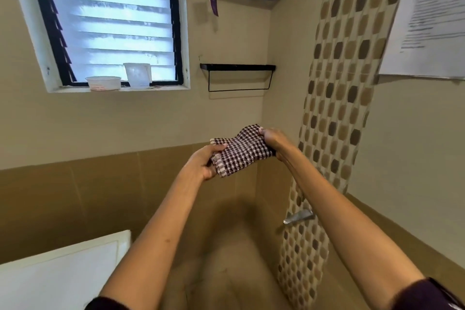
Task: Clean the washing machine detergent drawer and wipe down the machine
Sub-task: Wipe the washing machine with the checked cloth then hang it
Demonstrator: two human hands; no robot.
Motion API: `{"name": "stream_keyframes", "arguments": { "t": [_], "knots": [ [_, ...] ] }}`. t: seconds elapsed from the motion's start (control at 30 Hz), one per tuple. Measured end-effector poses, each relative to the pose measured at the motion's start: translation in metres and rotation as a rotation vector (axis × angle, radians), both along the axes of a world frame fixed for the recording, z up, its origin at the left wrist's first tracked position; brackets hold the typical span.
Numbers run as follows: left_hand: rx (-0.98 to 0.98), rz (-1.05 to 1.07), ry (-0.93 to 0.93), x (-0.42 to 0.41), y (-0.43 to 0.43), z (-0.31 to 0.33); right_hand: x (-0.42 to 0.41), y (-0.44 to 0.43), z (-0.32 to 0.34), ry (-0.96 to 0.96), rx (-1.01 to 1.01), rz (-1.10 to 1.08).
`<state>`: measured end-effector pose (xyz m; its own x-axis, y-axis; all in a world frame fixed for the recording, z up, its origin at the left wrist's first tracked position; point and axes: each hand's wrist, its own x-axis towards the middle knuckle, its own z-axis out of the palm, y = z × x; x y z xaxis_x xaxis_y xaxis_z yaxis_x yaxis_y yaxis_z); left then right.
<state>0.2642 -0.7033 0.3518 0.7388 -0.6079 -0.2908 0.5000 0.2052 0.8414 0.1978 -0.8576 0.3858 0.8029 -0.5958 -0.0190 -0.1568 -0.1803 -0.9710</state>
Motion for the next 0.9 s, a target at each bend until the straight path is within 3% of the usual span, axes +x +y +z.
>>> {"name": "stream_keyframes", "arguments": {
  "t": [0.17,0.4,0.67,0.9],
  "knots": [
    [0.163,0.164,-0.096,0.044,-0.018,0.001,0.035,-0.022,-0.014,0.046,0.046,0.067],
    [0.126,0.314,-0.186,0.126,-0.044,0.031,0.125,-0.053,0.004,-0.049,-0.004,0.096],
    [0.027,0.253,-0.207,0.225,-0.073,0.073,0.237,-0.089,0.049,-0.201,0.066,0.088],
    [0.023,0.330,-0.365,0.306,-0.115,0.121,0.323,-0.134,0.085,-0.275,0.140,0.150]
  ]
}}
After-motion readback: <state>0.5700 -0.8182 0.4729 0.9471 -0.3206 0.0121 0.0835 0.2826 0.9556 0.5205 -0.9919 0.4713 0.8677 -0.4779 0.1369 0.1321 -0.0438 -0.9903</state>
